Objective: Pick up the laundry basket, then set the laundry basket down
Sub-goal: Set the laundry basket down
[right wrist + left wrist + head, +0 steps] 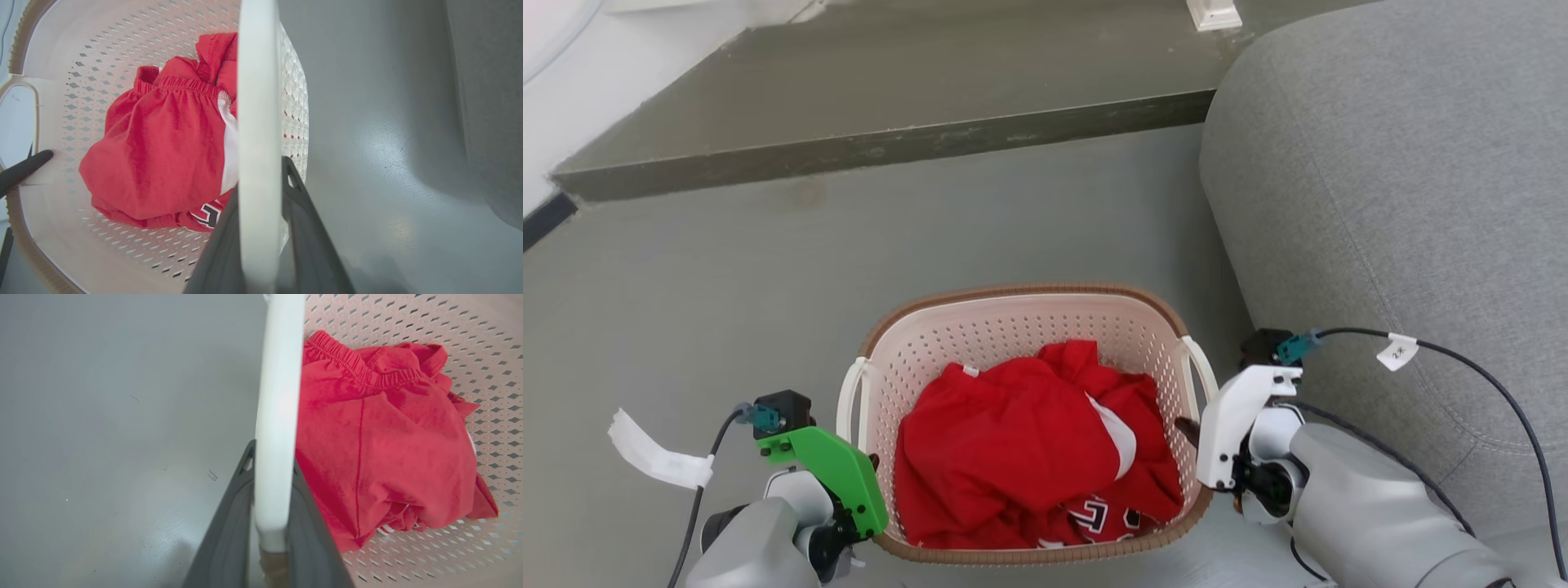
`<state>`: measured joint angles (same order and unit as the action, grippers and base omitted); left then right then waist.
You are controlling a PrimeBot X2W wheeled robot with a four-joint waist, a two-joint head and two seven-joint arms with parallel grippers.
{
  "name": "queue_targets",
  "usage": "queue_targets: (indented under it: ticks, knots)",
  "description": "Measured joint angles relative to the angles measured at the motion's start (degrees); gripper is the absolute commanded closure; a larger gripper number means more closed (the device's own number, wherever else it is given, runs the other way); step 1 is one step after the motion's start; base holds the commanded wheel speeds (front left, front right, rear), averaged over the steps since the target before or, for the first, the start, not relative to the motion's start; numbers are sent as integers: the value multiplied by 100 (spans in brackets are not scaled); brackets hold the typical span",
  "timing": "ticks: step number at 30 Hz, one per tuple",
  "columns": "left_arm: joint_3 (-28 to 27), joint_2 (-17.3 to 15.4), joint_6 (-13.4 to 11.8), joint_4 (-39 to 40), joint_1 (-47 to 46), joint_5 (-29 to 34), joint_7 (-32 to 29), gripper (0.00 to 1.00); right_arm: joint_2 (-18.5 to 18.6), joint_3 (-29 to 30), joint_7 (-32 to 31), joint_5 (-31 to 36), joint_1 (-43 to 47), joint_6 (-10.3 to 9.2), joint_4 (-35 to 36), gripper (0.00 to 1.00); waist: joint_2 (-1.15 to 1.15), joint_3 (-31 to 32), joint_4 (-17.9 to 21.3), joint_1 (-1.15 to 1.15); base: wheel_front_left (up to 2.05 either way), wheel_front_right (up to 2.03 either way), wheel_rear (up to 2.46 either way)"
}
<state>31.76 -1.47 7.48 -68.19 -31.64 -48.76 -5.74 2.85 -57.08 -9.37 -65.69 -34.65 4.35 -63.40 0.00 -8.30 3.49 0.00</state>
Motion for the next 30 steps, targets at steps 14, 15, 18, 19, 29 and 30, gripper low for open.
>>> queue_targets:
  ticks: [14, 15, 18, 19, 29, 30]
  knots:
    - [-75, -63, -69, 188, -137, -30, 289, 100, 29, -85, 175, 22, -393, -41, 91, 100, 0, -437, -66, 0, 0, 0, 0]
    - [-76, -67, -69, 199, -164, -30, 316, 100, 33, -86, 185, 31, -426, -41, 97, 100, 0, -480, -71, 0, 0, 0, 0]
    - [-78, -92, -69, 219, -238, -30, 357, 100, 37, -115, 244, 79, -538, -41, 124, 100, 0, -616, -88, 0, 0, 0, 0]
    - [-83, -99, -69, 231, -263, -30, 382, 100, 36, -120, 276, 89, -573, -41, 129, 100, 0, -662, -94, 0, 0, 0, 0]
    - [-71, -174, -97, 321, -583, 18, 482, 100, 52, -152, 431, 177, -925, -42, 174, 100, 0, -1170, -170, 0, 0, 0, 0]
    - [-70, -183, -114, 342, -634, 23, 488, 100, 52, -152, 459, 179, -969, -42, 181, 100, 0, -1226, -178, 0, 0, 0, 0]
